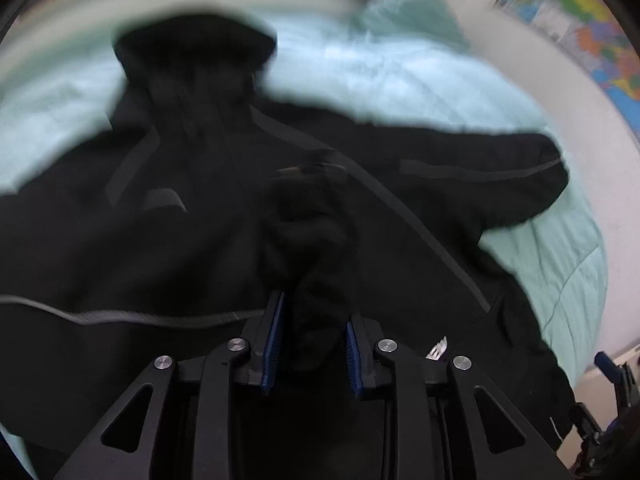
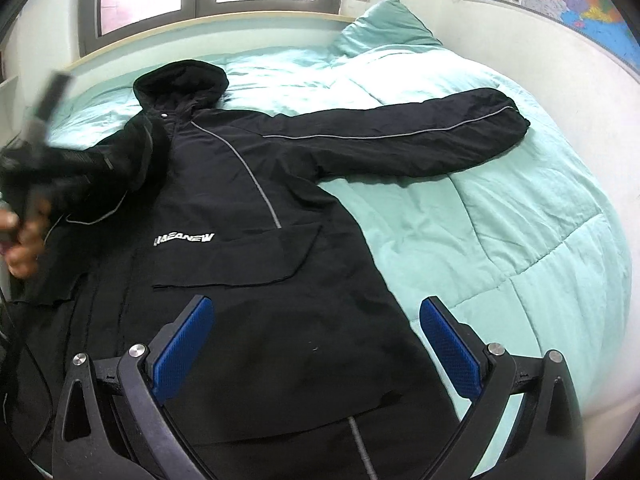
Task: Fold large clothes
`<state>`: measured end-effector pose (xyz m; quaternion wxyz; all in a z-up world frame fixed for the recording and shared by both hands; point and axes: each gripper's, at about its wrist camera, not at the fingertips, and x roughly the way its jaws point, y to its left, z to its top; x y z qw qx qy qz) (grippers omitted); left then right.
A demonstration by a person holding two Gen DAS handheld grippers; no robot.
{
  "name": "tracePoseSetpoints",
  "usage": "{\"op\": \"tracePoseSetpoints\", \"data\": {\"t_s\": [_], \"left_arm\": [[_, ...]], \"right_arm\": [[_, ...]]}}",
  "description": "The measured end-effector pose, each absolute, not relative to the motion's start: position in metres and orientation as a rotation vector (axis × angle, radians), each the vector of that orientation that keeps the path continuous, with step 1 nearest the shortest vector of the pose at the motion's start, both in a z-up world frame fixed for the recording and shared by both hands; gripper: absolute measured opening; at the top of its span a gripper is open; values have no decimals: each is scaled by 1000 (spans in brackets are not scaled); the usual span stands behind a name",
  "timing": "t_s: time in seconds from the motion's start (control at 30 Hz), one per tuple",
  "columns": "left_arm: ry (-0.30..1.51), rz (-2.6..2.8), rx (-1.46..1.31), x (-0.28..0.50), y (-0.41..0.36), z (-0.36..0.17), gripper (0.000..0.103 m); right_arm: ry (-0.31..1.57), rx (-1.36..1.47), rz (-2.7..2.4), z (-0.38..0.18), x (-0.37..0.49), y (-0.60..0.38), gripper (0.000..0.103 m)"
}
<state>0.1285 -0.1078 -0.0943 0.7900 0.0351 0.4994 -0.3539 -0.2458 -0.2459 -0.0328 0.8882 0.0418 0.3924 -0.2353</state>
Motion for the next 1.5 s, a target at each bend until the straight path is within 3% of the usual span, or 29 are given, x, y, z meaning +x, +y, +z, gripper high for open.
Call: {"op": "tracePoseSetpoints", "data": {"t_s": [0.2, 0.27, 0.33, 0.53, 0.67, 0.8, 0.83, 0.87, 0.97, 1.23, 1.37, 1.5], "left_arm": [[1030, -791, 67, 111, -91, -84, 31], [1011, -830, 46, 106, -78, -72, 38], [983, -852, 39, 103, -67, -61, 53], [886, -737, -26, 113, -20, -61, 57], [907, -736, -147, 128, -1, -89, 57], [914, -741, -173, 131, 3, -98, 57], [915, -740, -173, 132, 2, -98, 57], [916, -737, -171, 132, 2, -96, 57], [892, -709, -151, 129, 6, -84, 57], [813, -582, -109, 146, 25, -47, 57], [926, -466, -139, 176, 31, -92, 57], [979, -456, -189, 190, 38, -139, 57]], "right_arm": [[864, 96, -347, -27, -208, -247, 103], [890, 125, -250, -21, -181, -247, 103], [900, 146, -157, -14, -150, -244, 103], [960, 351, 67, -27, -60, -256, 101], [1058, 397, 38, -63, -20, -258, 82], [1136, 507, 104, -98, 4, -251, 76], [1149, 532, 114, -104, 9, -250, 70], [1161, 553, 133, -110, 15, -247, 57], [1113, 470, 112, -93, 17, -240, 39], [819, 188, -112, 0, 11, -285, 35], [874, 161, -200, -34, 35, -314, 35], [1014, 242, -231, -111, 51, -338, 34]]}}
